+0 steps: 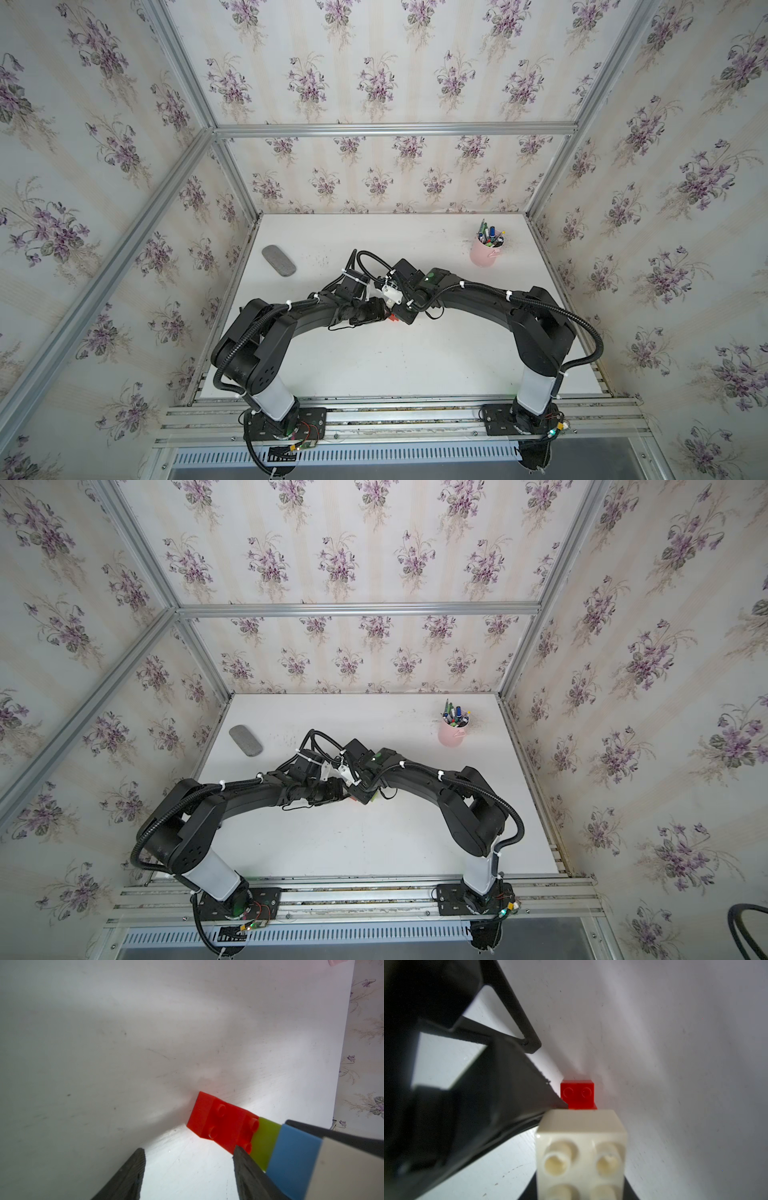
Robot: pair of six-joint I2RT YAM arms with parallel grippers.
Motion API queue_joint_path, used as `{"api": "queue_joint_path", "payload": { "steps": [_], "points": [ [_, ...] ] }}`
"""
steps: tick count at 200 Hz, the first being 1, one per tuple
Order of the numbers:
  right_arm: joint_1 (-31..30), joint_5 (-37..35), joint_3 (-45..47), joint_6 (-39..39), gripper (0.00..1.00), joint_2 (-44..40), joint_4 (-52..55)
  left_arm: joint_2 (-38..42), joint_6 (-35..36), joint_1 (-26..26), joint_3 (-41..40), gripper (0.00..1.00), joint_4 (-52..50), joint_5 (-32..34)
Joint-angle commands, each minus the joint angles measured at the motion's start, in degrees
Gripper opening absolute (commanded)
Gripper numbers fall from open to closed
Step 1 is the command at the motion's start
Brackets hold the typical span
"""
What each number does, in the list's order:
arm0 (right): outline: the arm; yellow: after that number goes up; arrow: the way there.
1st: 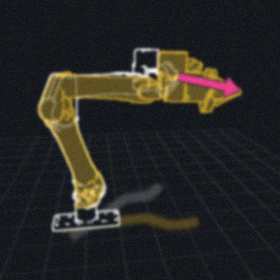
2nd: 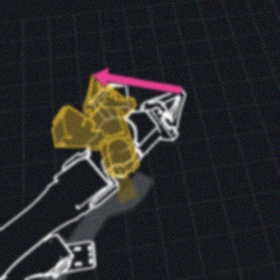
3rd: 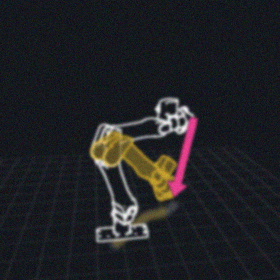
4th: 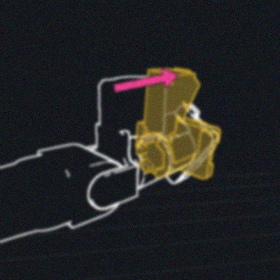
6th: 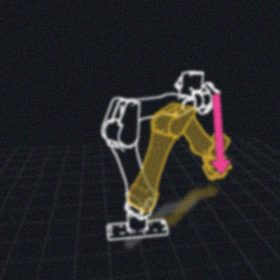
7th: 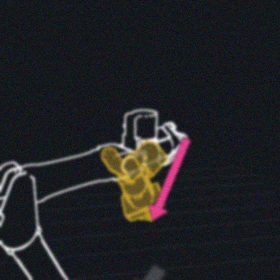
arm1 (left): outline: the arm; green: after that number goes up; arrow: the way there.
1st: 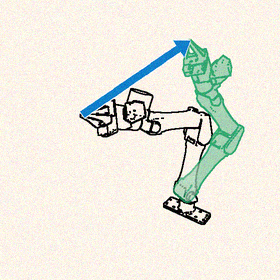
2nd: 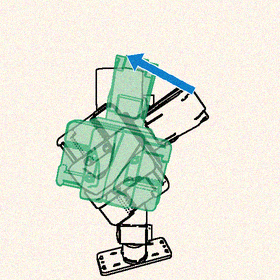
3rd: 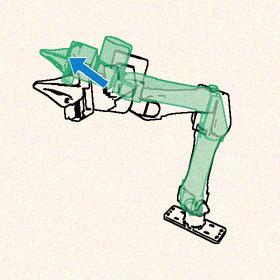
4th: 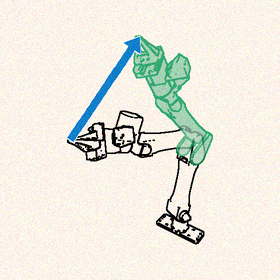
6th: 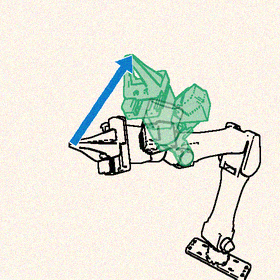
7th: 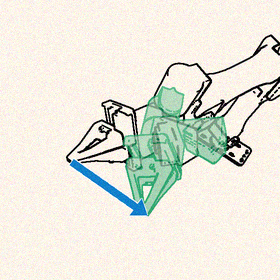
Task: Assemble the letter y with lego
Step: Assemble the lego brick with the lego brick.
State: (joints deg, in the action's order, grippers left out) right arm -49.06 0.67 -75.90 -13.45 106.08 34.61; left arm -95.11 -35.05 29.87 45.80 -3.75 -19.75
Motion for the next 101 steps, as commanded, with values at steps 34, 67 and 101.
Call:
{"api": "queue_joint_path", "payload": {
  "steps": [34, 67, 101],
  "points": [
    [0.0, 0.6, -0.8, -0.5, 0.2, 0.4, 0.6, 0.1, 0.7, 0.0, -0.4, 0.68, -5.3, 4.2],
    [0.0, 1.1, -1.1, -0.2, 0.2, -0.5, 0.6, 1.2, 0.6, 0.0, -0.3, 0.7, -5.2, 3.9],
    [0.1, 1.0, -0.8, 0.4, 0.2, -1.4, 0.2, 2.6, 0.5, -0.1, -0.3, 0.71, -5.7, 3.9]
  ]
}}
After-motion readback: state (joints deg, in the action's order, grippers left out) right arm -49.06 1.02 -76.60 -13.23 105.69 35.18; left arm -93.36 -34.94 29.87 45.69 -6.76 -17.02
